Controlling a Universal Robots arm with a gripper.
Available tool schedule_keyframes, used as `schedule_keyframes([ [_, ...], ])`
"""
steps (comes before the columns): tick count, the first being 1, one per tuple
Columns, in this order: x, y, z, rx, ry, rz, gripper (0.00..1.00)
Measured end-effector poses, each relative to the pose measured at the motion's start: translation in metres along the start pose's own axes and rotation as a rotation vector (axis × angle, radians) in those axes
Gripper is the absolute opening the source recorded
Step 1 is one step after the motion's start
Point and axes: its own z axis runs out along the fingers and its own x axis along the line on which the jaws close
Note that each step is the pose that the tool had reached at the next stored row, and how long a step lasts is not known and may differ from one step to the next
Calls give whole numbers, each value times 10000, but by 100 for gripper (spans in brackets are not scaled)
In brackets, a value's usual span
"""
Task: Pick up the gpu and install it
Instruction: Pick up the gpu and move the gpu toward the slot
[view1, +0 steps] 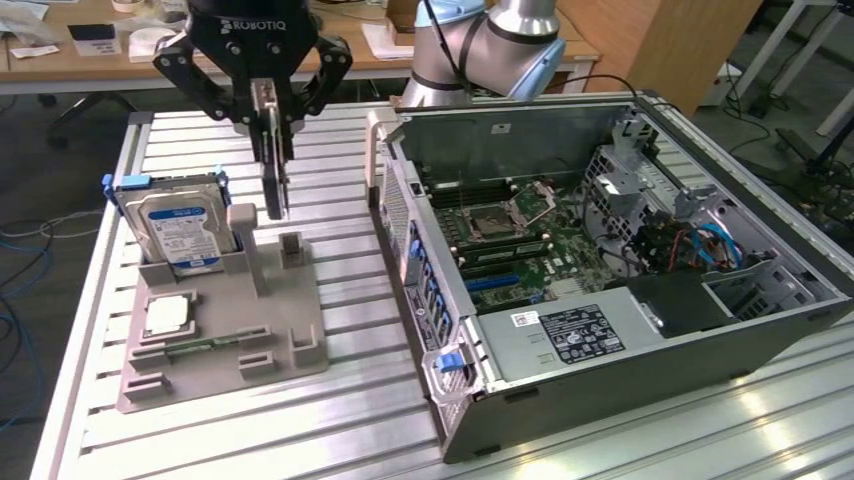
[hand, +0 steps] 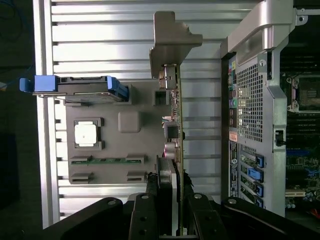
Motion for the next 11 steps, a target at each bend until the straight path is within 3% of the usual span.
schedule_keyframes([
  [5, -32, 1, 1, 3, 11, -295, 28],
  [11, -173, 6, 2, 2, 11, -296, 28],
])
